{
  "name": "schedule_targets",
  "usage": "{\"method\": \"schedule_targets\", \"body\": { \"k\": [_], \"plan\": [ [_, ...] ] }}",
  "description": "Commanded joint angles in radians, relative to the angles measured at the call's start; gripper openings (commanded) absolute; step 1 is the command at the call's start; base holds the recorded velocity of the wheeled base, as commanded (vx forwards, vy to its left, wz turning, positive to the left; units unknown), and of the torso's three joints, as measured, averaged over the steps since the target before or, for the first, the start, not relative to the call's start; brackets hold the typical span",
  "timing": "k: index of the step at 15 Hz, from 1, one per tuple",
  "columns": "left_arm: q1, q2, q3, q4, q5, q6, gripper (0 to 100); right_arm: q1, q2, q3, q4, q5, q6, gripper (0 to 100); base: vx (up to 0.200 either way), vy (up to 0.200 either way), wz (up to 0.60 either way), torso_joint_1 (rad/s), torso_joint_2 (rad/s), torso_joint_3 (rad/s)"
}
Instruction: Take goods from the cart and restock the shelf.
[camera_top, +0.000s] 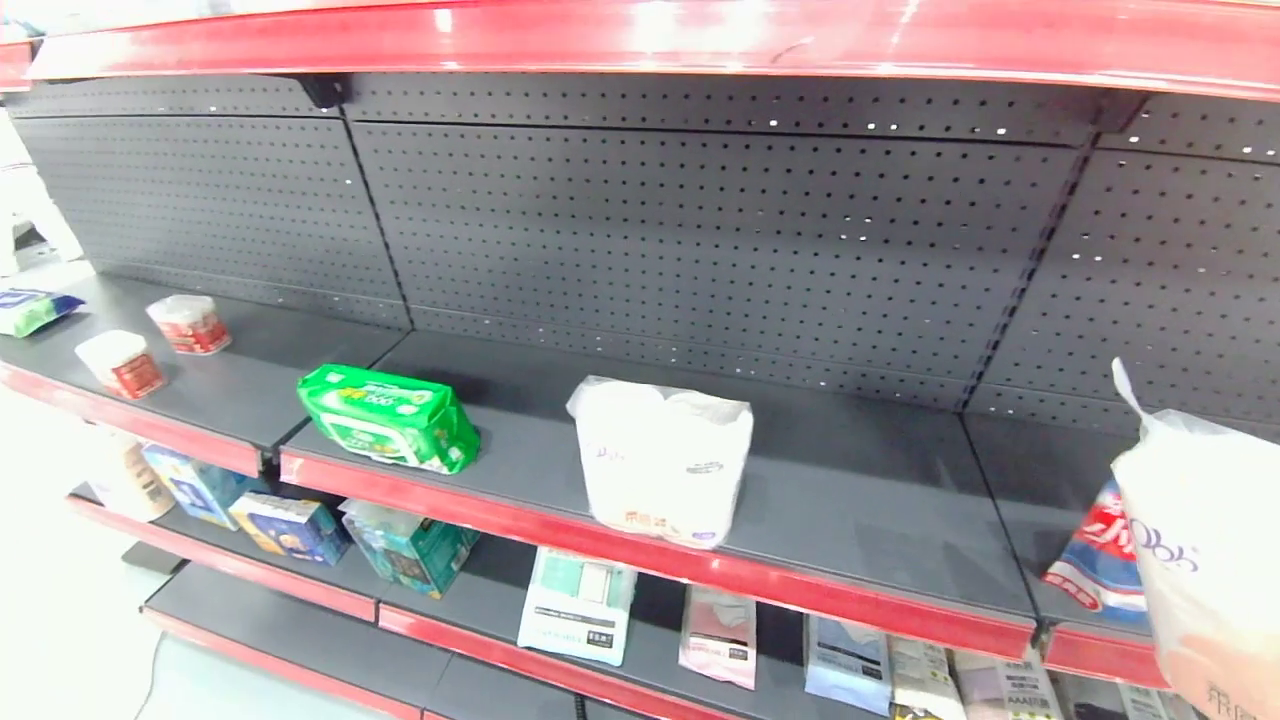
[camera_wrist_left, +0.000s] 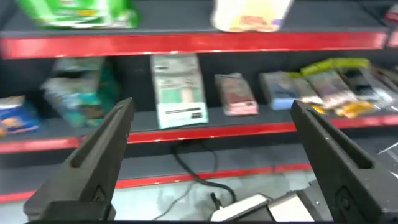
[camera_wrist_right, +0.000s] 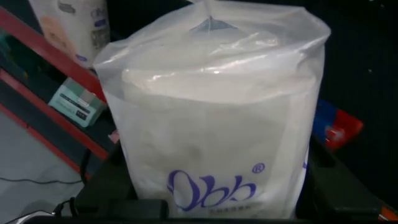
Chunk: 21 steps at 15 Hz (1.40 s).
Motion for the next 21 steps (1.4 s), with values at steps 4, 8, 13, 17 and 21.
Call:
{"method": "schedule_targets", "body": {
  "k": [4, 8, 13, 17, 21],
  "plan": [
    [0.001, -0.028, 0.003, -0.001, 0.062, 0.041, 100, 0.012, 0.081, -0.059, -0.008, 0.111, 0.007, 0, 0.000, 0.000, 0.00, 0.000, 0.00, 0.000],
    [0.001, -0.028, 0.089, -0.210, 0.181, 0.007, 100, 0.120, 0.251, -0.052, -0.216, 0.131, 0.105, 0, 0.000, 0.000, 0.00, 0.000, 0.00, 0.000],
    [0.001, -0.028, 0.138, -0.297, 0.414, -0.098, 100, 0.127, 0.342, -0.051, -0.258, 0.131, 0.131, 0, 0.000, 0.000, 0.00, 0.000, 0.00, 0.000],
    [0.002, -0.028, 0.138, -0.288, 0.501, -0.097, 100, 0.125, 0.360, -0.059, -0.259, 0.131, 0.138, 0, 0.000, 0.000, 0.00, 0.000, 0.00, 0.000],
    [-0.041, -0.028, 0.138, -0.244, 0.495, -0.066, 100, 0.127, 0.363, -0.060, -0.259, 0.131, 0.138, 0, 0.000, 0.000, 0.00, 0.000, 0.00, 0.000]
  ]
}}
